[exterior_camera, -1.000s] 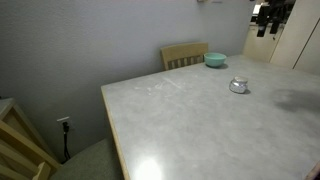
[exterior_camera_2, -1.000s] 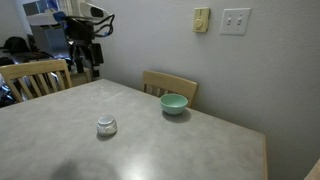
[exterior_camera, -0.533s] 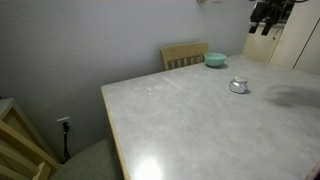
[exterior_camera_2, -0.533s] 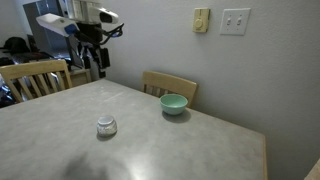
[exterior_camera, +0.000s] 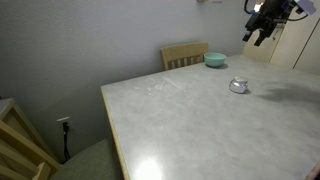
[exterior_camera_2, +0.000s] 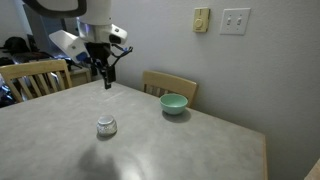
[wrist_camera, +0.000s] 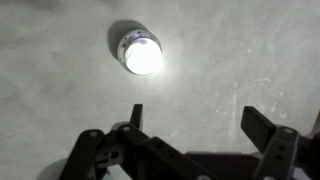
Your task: Put the the silver lid on the table
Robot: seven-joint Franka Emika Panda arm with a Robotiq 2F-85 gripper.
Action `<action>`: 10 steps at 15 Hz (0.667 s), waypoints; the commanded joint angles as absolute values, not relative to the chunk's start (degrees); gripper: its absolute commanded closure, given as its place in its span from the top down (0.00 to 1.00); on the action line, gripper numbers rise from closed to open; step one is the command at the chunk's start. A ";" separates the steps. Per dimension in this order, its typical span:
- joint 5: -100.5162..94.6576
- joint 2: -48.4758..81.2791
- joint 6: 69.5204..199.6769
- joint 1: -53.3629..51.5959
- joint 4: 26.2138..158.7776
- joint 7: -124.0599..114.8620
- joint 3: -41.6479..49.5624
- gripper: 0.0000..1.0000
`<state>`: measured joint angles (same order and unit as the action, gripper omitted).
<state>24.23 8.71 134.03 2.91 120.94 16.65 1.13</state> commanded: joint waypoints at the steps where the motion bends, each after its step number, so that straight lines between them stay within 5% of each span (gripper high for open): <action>1: 23.42 9.82 135.31 3.60 121.02 16.18 0.42 1.00; 10: 23.72 11.47 138.66 3.68 120.94 16.17 0.20 1.00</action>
<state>23.53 10.67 136.18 2.90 120.74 16.25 0.88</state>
